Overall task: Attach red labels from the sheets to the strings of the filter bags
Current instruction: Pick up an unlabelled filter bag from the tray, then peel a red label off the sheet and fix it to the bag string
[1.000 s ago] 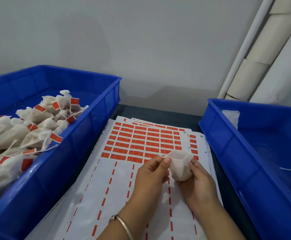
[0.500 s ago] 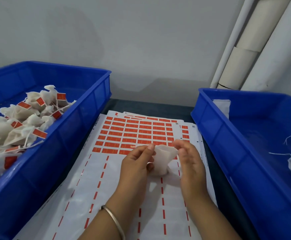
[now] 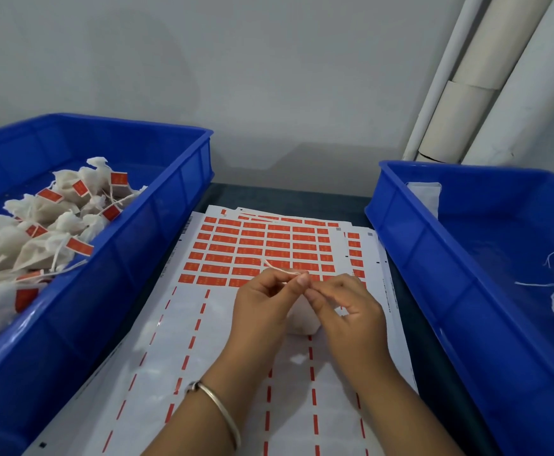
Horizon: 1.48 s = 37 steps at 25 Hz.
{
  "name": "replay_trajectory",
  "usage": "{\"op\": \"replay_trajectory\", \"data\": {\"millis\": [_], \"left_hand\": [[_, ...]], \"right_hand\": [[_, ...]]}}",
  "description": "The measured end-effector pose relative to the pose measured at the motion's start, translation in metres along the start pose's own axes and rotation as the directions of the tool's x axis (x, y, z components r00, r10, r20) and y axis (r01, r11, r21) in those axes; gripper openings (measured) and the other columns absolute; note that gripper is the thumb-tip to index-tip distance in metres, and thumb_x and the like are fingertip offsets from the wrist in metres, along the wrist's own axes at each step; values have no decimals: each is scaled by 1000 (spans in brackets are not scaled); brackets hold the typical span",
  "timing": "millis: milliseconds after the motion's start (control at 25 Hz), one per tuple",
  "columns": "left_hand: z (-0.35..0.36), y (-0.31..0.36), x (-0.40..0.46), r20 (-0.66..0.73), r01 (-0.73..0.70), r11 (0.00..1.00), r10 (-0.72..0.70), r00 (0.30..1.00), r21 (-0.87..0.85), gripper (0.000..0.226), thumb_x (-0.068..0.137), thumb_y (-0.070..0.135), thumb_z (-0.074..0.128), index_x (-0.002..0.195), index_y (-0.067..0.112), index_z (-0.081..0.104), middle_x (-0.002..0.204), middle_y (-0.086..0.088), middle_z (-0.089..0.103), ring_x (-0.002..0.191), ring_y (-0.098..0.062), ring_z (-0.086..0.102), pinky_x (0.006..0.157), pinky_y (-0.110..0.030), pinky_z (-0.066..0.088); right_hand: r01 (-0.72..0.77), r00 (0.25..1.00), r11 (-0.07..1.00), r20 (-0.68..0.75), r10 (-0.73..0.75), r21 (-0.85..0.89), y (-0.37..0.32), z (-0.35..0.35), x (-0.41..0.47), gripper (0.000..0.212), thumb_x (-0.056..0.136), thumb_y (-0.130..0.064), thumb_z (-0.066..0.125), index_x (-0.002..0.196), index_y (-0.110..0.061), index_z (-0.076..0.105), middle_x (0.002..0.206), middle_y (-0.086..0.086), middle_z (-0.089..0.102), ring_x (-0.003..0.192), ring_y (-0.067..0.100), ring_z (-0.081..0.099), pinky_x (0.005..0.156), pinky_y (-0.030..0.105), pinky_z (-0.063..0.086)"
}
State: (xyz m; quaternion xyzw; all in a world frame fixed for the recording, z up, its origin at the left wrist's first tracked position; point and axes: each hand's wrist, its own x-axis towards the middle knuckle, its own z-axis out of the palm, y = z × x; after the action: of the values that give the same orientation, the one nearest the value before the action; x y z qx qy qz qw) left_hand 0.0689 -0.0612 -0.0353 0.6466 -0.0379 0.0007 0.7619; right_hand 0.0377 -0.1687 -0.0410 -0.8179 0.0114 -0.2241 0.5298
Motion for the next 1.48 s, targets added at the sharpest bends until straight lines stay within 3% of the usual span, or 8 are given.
{"op": "replay_trajectory", "data": {"millis": [320, 680, 800, 920, 1040, 1160, 1280, 1480], "left_hand": [[0, 0, 3, -139, -58, 992, 73, 988, 111, 14, 74, 41, 58, 79, 28, 63, 71, 22, 65, 69, 7, 61, 50, -3, 42], [-5, -6, 12, -294, 45, 992, -9, 956, 116, 10, 86, 34, 60, 78, 28, 62, 67, 25, 62, 64, 11, 58, 42, -5, 40], [-6, -4, 13, -334, 73, 995, -48, 941, 63, 9, 86, 35, 59, 80, 28, 62, 69, 28, 62, 66, 14, 57, 41, -3, 39], [-10, 1, 18, -399, 92, 996, -85, 913, -3, 11, 87, 35, 57, 82, 28, 63, 72, 29, 63, 69, 2, 63, 45, -6, 41], [-12, 4, 19, -446, 86, 994, -108, 889, -71, 10, 88, 33, 57, 80, 28, 63, 71, 26, 64, 68, -3, 65, 47, -7, 43], [-14, 8, 19, -506, 127, 980, -189, 841, -155, 10, 86, 33, 59, 78, 28, 63, 64, 21, 64, 67, -11, 66, 48, -10, 43], [-16, 7, 20, -456, 228, 938, -328, 828, -261, 11, 85, 34, 61, 79, 26, 65, 66, 15, 66, 68, -11, 66, 49, -15, 45], [2, -3, 7, -408, 347, 937, -308, 859, 23, 12, 84, 36, 65, 75, 29, 64, 77, 11, 62, 73, -12, 58, 48, -18, 41]], "right_hand": [[-24, 997, 1000, 69, 25, -18, 4, -3, 1, 16, 84, -23, 68, 77, -34, 61, 105, -30, 59, 105, -16, 48, 79, -1, 38], [-207, 947, 976, 262, 184, 62, 9, 4, -1, 17, 97, -26, 46, 82, -25, 53, 92, -24, 66, 91, -13, 56, 59, 0, 44], [-228, 942, 972, 267, 205, 58, 10, 1, 1, 4, 91, -34, 56, 90, -31, 54, 89, -34, 60, 87, -14, 57, 63, 5, 50], [-192, 909, 975, 355, 219, -110, 14, 2, 4, 25, 81, -39, 70, 96, -44, 50, 89, -44, 50, 81, -11, 56, 67, 4, 43], [-189, 923, 959, 294, 247, -212, 14, 2, 5, 10, 85, -41, 65, 89, -36, 57, 90, -35, 53, 80, -3, 56, 79, 10, 43], [-351, 913, 934, 197, 358, -69, 16, 0, 8, 19, 89, -42, 59, 80, -27, 65, 75, -25, 63, 76, 6, 61, 57, 10, 49], [-574, 819, 769, 225, 528, 281, 17, -8, 14, 19, 89, -34, 62, 76, -24, 73, 80, -23, 68, 88, 12, 63, 71, 26, 51], [-550, 767, 70, 470, 436, 832, 24, -18, 21, 19, 67, -22, 76, 82, -11, 75, 77, 10, 68, 68, 19, 66, 77, 42, 56]]}}
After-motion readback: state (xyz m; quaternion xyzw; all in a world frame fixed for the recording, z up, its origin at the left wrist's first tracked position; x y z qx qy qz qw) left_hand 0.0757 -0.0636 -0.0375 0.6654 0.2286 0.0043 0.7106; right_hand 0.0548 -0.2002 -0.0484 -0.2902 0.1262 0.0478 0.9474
